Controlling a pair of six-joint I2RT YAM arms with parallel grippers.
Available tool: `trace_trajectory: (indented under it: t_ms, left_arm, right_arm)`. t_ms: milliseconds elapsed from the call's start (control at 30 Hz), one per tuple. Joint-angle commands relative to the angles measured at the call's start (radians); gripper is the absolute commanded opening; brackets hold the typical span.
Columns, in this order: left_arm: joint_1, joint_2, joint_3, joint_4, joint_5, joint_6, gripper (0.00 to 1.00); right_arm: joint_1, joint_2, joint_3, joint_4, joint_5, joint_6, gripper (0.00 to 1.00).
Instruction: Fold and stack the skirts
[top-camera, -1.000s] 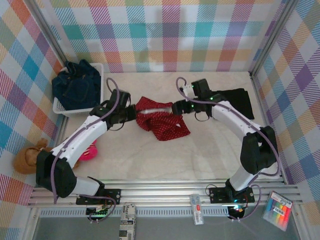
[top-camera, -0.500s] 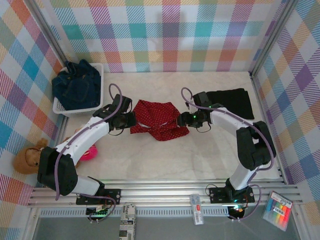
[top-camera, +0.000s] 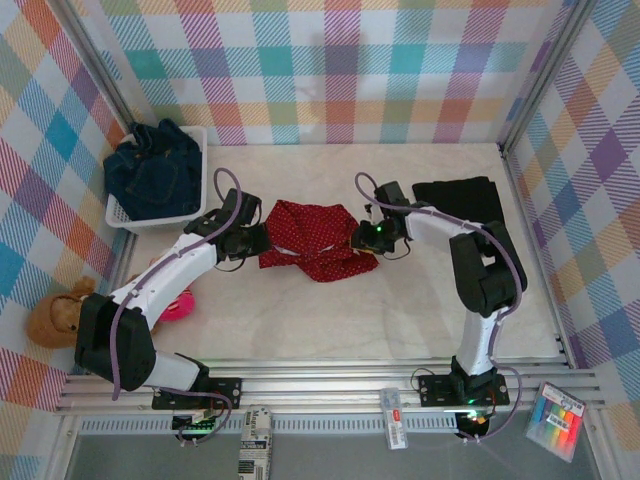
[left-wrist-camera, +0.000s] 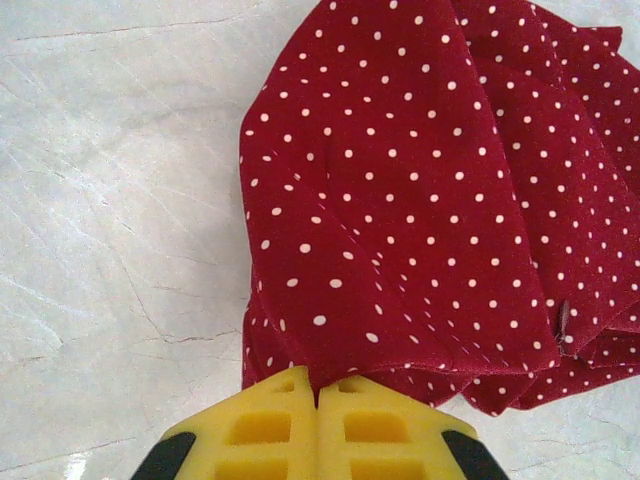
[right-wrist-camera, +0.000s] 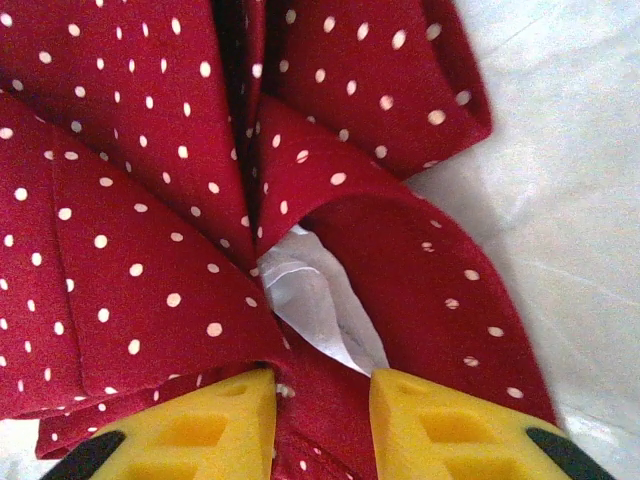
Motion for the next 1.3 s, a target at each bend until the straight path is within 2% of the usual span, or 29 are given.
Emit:
trace_trajectory:
  t_ms: [0,100,267,300,400,467,533,633,733,833,1100,1267]
  left_arm:
    - [0.011,-0.005,-0.009,0.015,0.004,-0.010,0.00]
    - [0.011,-0.002,-0.011,0.020,0.009,-0.012,0.00]
    - [0.012,0.002,-0.013,0.028,0.011,-0.024,0.00]
    - [0.014,-0.003,-0.012,0.034,0.012,-0.030,0.00]
    - [0.045,-0.034,0.016,0.032,-0.004,-0.037,0.00]
    - [0.088,-0.076,0.061,0.008,-0.025,-0.028,0.00]
    - [0.125,-0.114,0.150,-0.025,-0.030,0.007,0.00]
    - [0.128,-0.144,0.318,-0.060,-0.012,0.109,0.00]
    - [0.126,-0.182,0.421,-0.028,0.036,0.169,0.00]
    - [0.126,-0.167,0.492,-0.057,0.044,0.189,0.00]
    - [0.126,-0.096,0.453,-0.093,0.125,0.173,0.00]
    - [0.128,-0.063,0.402,-0.121,0.124,0.187,0.00]
  right_arm:
    - [0.021,0.021,0.019,0.016,-0.069,0.017,0.31]
    - [0.032,0.032,-0.001,0.041,-0.087,0.042,0.31]
    - [0.040,0.035,-0.069,0.194,-0.193,0.149,0.37]
    - [0.044,0.039,-0.080,0.221,-0.200,0.170,0.33]
    - [0.050,0.010,-0.089,0.199,-0.064,0.180,0.07]
    - [0.034,-0.058,-0.082,0.169,0.018,0.137,0.00]
    - [0.000,-0.166,-0.037,0.107,0.066,0.071,0.00]
    - [-0.040,-0.295,0.088,-0.009,0.103,-0.069,0.00]
    - [-0.051,-0.370,0.222,-0.127,0.131,-0.202,0.00]
    - [-0.051,-0.397,0.275,-0.184,0.092,-0.291,0.00]
    - [-0.051,-0.388,0.250,-0.226,0.007,-0.362,0.00]
    - [-0.050,-0.349,0.231,-0.245,-0.035,-0.413,0.00]
